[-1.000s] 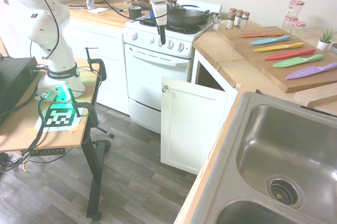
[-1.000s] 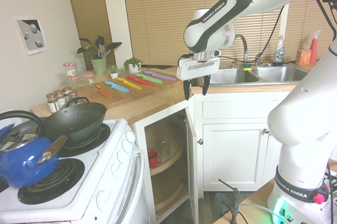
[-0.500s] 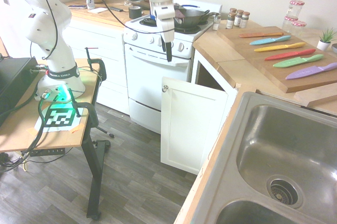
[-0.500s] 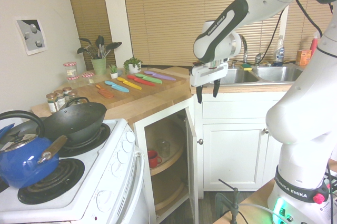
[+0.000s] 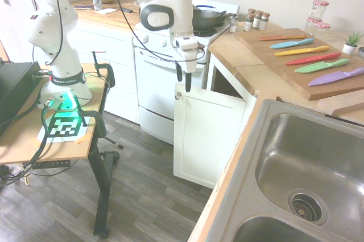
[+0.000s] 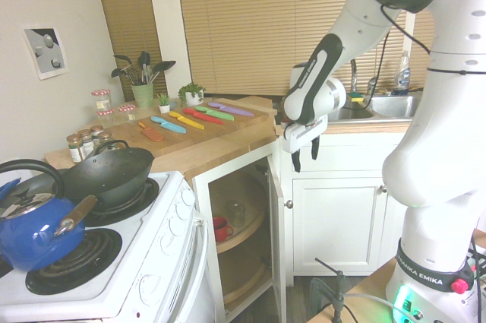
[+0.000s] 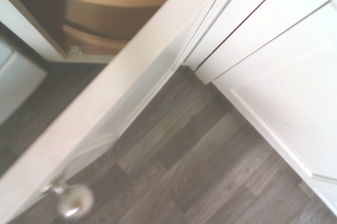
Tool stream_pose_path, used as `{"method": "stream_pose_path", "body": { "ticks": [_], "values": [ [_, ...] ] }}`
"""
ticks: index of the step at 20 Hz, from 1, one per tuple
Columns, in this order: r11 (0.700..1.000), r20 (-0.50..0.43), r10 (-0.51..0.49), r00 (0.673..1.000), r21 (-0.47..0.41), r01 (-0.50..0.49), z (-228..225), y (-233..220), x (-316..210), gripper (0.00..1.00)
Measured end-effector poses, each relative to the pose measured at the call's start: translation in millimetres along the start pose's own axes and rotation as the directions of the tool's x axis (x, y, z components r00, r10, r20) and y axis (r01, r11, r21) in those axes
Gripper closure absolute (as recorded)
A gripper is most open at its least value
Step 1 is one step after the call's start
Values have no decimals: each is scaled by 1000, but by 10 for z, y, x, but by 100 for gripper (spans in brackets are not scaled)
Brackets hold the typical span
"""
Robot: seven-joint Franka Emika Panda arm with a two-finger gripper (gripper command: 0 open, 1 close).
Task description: Close the cabinet
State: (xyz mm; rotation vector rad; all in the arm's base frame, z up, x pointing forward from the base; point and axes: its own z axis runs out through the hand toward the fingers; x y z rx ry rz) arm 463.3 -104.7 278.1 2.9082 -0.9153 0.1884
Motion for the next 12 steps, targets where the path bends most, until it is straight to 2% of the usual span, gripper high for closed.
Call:
{"method": "stream_pose_path", "body": {
  "ticks": [6,12],
  "values": [
    [995,52,-100,994,5,100,537,-286,202,0],
    [994,45,-105,993,-11,105,755,-406,363,0]
  ]
}}
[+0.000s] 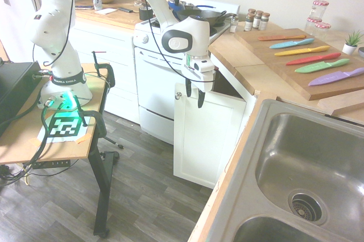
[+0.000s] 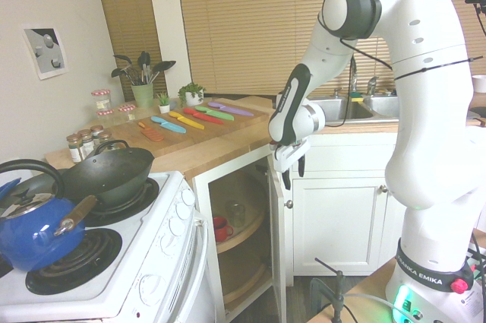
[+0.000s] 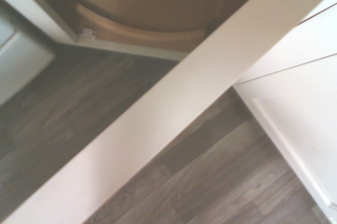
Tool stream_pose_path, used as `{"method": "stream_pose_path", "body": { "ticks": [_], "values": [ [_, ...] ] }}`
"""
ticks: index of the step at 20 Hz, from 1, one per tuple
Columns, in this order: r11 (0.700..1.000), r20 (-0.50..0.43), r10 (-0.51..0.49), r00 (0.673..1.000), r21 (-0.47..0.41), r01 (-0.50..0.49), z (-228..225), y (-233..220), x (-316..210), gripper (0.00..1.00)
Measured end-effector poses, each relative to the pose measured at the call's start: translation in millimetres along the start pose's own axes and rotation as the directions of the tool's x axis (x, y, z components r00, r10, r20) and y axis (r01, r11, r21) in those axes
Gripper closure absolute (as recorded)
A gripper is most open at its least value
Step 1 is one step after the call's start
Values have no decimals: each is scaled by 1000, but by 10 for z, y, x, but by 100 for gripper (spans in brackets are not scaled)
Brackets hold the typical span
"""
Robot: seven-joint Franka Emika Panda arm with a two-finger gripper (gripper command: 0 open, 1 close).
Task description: Close the cabinet
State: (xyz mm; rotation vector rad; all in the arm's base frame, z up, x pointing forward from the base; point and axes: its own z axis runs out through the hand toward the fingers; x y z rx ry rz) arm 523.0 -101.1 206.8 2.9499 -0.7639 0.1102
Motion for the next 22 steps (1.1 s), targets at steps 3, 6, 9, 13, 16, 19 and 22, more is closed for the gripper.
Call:
{"method": "stream_pose_path", "body": {
  "ticks": [3,6,9,13,16,19,22],
  "values": [
    [1000,-12,-1,1000,-4,1,-14,1,13,100],
    [1000,-18,-6,1000,-4,6,-23,-19,13,100],
    [1000,-20,-5,1000,-5,5,-25,-13,17,100],
    [1000,-20,-5,1000,-5,5,-25,-7,19,100],
    [1000,-19,-6,1000,-5,6,-24,-6,19,100],
    [1000,-19,-8,1000,-3,8,-24,-5,19,100],
    [1000,-19,-10,1000,-3,10,-25,-9,18,100]
  ]
}}
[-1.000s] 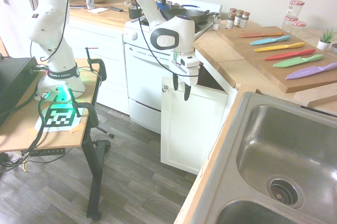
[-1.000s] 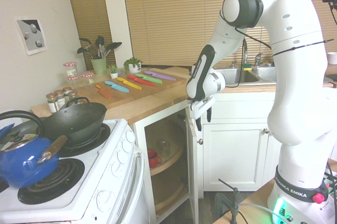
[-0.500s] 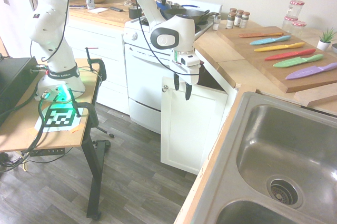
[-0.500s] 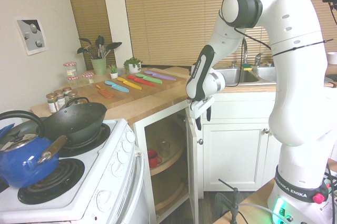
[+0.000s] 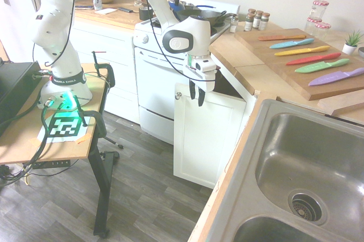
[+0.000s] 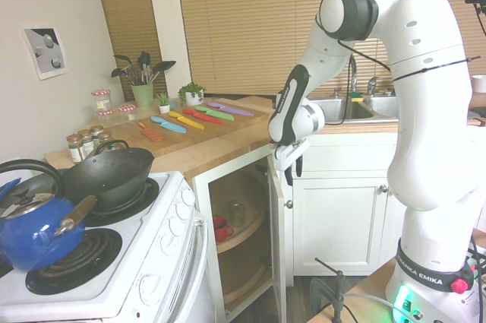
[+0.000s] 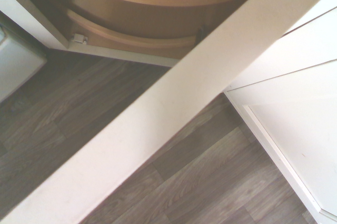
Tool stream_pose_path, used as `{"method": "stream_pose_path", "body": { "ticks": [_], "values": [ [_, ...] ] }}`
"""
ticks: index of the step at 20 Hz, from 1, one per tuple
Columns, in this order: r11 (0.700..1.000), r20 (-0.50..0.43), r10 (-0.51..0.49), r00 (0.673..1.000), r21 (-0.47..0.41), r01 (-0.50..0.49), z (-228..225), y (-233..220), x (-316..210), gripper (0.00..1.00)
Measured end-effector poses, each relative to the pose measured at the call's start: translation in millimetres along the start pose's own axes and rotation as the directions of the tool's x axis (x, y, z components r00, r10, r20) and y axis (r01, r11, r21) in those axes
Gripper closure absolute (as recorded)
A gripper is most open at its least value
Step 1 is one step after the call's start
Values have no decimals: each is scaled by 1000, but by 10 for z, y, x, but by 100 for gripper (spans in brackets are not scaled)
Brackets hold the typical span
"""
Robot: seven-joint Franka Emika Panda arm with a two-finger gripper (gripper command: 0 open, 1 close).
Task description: Close the cabinet
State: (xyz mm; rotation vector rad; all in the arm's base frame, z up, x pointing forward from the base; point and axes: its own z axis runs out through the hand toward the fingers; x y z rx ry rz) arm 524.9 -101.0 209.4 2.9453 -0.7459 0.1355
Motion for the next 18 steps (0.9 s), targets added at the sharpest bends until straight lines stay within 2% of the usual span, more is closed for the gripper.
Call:
{"method": "stream_pose_path", "body": {
  "ticks": [18],
  "values": [
    [999,26,-38,999,13,38,17,-183,-76,100]
  ]
}}
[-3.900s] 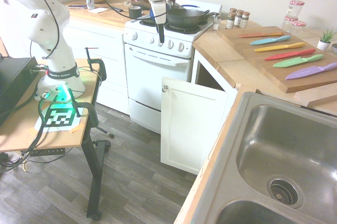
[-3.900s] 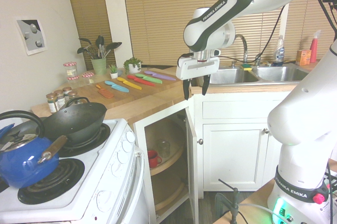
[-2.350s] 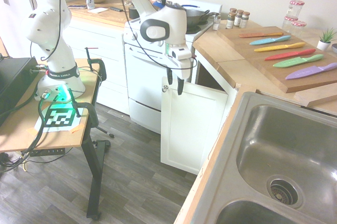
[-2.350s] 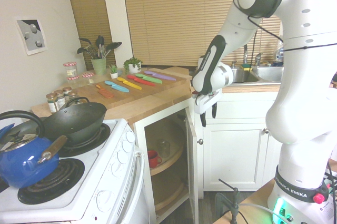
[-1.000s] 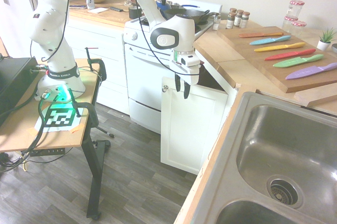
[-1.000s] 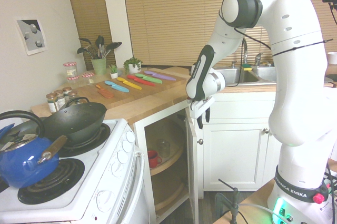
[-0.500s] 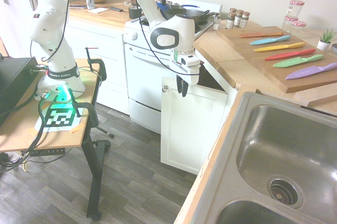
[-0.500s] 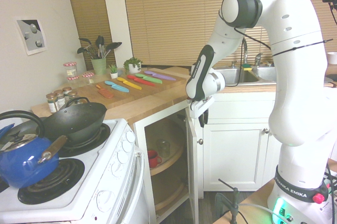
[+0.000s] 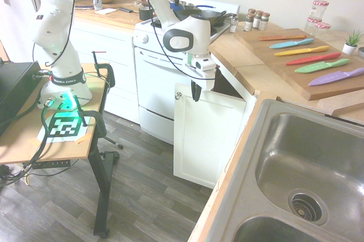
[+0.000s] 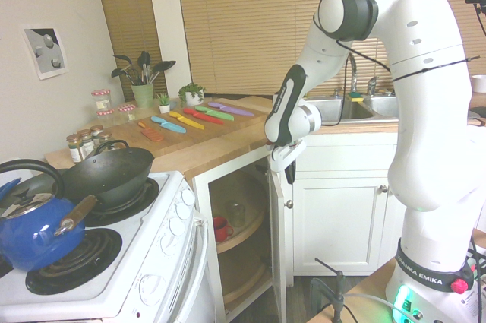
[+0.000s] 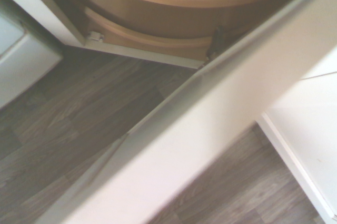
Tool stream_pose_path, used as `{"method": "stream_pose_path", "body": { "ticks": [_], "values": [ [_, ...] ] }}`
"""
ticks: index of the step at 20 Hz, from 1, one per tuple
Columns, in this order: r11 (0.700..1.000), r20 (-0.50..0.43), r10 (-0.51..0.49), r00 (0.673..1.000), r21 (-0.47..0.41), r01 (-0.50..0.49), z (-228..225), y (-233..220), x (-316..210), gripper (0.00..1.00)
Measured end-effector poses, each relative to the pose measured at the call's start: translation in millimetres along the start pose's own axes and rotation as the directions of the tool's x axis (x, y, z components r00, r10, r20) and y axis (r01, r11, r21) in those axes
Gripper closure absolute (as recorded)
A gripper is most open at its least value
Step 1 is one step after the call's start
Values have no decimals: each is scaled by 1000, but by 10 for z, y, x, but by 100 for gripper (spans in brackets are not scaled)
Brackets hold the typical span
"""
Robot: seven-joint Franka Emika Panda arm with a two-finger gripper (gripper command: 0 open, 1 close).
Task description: Close the cabinet
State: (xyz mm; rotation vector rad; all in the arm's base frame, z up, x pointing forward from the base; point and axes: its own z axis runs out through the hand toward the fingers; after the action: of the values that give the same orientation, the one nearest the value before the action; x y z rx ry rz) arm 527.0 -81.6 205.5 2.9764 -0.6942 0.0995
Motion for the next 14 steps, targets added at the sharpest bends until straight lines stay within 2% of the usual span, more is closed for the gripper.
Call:
{"method": "stream_pose_path", "body": {
  "ticks": [7,14],
  "values": [
    [999,27,-49,998,-7,49,132,-363,-19,100],
    [999,36,-46,998,-11,46,95,-672,17,100]
  ]
}}
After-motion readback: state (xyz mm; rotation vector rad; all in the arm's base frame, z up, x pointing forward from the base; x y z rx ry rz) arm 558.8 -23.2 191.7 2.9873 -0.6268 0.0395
